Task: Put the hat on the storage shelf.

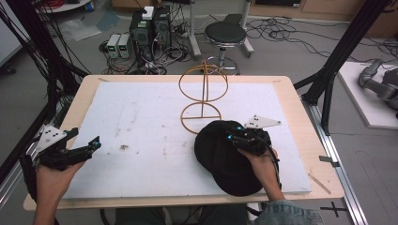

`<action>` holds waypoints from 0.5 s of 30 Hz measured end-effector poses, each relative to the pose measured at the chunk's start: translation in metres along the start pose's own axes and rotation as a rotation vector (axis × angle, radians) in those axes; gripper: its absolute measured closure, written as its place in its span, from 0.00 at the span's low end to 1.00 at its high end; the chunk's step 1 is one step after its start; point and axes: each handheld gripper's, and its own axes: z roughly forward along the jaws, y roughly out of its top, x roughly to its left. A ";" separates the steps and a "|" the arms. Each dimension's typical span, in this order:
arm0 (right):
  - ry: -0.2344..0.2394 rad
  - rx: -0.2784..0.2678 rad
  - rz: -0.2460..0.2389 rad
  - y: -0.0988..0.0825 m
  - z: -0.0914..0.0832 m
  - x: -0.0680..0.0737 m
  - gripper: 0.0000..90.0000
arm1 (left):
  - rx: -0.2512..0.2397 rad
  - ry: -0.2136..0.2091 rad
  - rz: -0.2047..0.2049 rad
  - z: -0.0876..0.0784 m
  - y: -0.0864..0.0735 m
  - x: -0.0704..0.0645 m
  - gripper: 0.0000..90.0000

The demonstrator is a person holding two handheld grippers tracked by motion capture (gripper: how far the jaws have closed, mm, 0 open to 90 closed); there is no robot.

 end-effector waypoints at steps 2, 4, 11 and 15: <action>0.002 -0.007 0.000 0.000 -0.001 -0.001 0.83 | -0.002 0.000 -0.002 0.000 0.000 0.000 0.21; 0.002 -0.014 0.008 0.000 -0.003 -0.001 0.86 | -0.003 0.000 -0.003 0.001 0.000 0.000 0.21; 0.007 -0.039 0.035 0.002 -0.012 -0.003 0.89 | -0.004 -0.005 -0.001 0.002 0.001 0.000 0.21; -0.001 -0.052 0.033 0.003 -0.016 -0.004 0.89 | -0.006 -0.005 0.001 0.001 0.003 0.000 0.21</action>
